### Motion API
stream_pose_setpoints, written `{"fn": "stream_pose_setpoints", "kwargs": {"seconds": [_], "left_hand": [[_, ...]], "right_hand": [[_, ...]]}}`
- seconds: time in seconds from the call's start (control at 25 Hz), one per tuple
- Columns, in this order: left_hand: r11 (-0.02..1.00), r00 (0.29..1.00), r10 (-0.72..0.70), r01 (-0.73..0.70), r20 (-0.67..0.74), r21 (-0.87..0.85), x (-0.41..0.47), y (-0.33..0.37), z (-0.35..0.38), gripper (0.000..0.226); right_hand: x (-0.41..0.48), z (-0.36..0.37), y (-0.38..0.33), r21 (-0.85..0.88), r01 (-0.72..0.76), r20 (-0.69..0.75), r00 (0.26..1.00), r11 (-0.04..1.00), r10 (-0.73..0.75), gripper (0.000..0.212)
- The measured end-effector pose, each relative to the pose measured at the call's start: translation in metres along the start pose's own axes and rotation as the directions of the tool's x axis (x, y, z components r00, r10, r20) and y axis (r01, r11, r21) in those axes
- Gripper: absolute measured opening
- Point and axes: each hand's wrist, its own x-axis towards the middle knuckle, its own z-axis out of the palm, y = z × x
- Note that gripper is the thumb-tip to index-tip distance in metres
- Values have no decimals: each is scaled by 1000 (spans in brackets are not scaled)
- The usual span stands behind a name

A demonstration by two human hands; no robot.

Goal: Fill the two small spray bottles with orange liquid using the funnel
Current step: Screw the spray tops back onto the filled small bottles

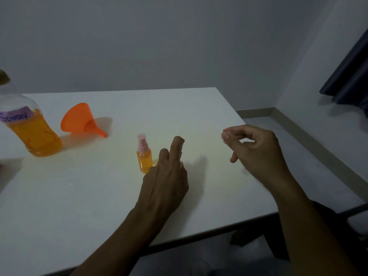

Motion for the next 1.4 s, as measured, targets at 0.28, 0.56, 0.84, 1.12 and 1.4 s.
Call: {"fn": "stream_pose_setpoints", "kwargs": {"seconds": [0.28, 0.56, 0.84, 1.12, 1.4], "left_hand": [[996, 997, 71, -71, -5, -51, -5, -12, -2, 55], [949, 985, 156, -128, 77, -288, -22, -17, -29, 29], [938, 972, 237, -230, -6, -258, -25, -32, -45, 54], [939, 989, 144, -144, -24, -313, -32, -41, -54, 40], [959, 976, 185, -205, -114, -198, -33, -54, -68, 41]], "right_hand": [[-5, 7, -8, 53, 34, 80, 996, 998, -38, 19], [-11, 31, -23, 225, 79, 271, 952, 971, -140, 20], [-19, 43, -37, 282, 85, 255, 954, 956, -160, 24], [-27, 58, -49, 310, 108, 227, 956, 945, -184, 28], [-39, 76, -58, 285, 252, 107, 950, 925, -292, 24]]}}
